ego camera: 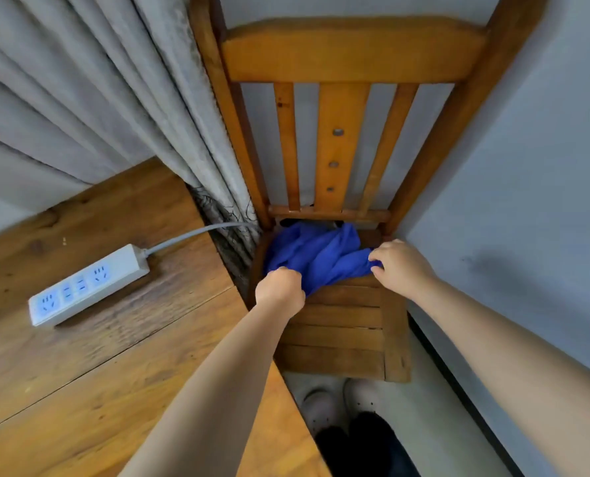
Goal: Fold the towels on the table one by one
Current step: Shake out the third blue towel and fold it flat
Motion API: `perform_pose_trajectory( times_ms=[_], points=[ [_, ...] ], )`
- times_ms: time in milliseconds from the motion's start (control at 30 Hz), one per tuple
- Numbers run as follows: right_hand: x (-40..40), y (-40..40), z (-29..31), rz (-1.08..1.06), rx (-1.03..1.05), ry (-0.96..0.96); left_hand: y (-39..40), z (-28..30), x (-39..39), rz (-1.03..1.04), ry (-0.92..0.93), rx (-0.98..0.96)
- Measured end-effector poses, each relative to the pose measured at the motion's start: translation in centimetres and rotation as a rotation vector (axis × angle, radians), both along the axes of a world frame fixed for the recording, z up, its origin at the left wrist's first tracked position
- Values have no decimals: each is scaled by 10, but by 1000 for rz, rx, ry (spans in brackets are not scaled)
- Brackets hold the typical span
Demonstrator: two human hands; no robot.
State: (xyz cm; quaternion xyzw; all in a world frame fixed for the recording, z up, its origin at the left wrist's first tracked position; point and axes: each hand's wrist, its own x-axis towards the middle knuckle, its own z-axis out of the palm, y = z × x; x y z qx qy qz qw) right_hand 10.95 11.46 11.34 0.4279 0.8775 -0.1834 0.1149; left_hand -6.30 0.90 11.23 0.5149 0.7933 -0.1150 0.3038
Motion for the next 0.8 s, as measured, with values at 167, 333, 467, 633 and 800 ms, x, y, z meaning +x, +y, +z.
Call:
perform_pose_trajectory(
  times_ms=[167, 333, 467, 633, 800],
  points=[
    [-11, 12, -83, -6, 6, -113, 5, -83, 3, 196, -5, -35],
    [-23, 16, -157, -10, -19, -85, 8, -158, 19, 302, 41, -62],
    [-29, 24, -182, -18, 89, -56, 12, -181, 24, 306, 132, 19],
    [-20, 19, -181, -39, 102, -20, 15, -172, 22, 322, 77, 93],
    [-10, 24, -126, -85, 68, 16, 16, -111, 16, 364, -95, 191]
  ],
)
